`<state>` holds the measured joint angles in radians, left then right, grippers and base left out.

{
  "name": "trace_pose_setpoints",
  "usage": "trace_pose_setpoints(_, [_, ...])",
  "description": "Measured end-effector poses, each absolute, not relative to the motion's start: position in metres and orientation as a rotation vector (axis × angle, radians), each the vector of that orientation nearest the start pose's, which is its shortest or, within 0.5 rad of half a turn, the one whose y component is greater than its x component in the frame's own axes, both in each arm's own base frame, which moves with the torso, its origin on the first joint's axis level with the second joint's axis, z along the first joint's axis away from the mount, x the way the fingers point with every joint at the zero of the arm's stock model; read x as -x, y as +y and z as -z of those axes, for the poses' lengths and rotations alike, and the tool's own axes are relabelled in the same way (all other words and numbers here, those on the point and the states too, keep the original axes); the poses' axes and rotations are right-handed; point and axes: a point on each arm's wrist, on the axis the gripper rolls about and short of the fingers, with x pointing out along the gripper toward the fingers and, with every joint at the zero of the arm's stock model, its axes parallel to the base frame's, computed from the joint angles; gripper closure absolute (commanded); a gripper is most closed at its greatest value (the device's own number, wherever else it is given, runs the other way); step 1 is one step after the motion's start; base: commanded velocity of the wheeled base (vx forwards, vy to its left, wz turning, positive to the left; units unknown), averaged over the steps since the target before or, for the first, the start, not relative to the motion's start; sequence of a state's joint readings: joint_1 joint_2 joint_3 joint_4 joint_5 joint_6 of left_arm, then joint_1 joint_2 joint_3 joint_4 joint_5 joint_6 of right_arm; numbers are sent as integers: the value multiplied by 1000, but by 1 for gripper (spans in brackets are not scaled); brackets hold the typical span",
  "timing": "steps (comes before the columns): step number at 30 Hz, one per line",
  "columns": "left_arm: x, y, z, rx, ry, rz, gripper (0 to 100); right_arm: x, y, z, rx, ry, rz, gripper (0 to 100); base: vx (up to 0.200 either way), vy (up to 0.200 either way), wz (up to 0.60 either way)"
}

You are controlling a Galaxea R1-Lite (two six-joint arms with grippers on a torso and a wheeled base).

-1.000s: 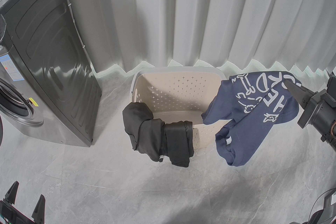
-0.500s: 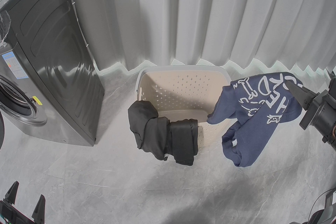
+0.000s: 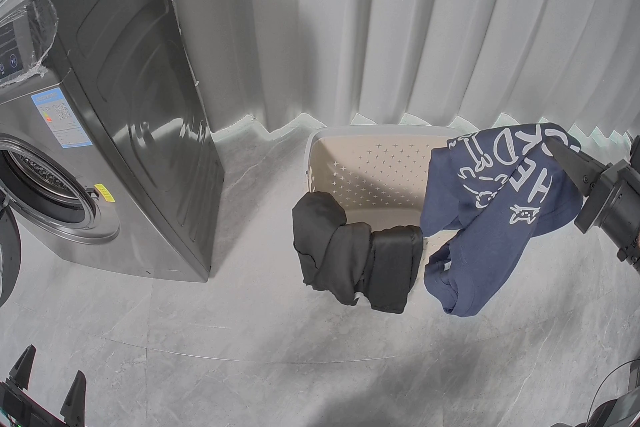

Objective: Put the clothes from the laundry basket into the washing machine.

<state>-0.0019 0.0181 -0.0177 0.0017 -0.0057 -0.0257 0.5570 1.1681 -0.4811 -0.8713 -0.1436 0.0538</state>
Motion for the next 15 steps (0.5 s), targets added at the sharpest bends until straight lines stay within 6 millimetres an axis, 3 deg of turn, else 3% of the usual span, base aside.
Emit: trace_pose_setpoints(15, [23,0,-81,26,2,8,0,-144,86,-250,-125,-189,-417,100,0,200,0])
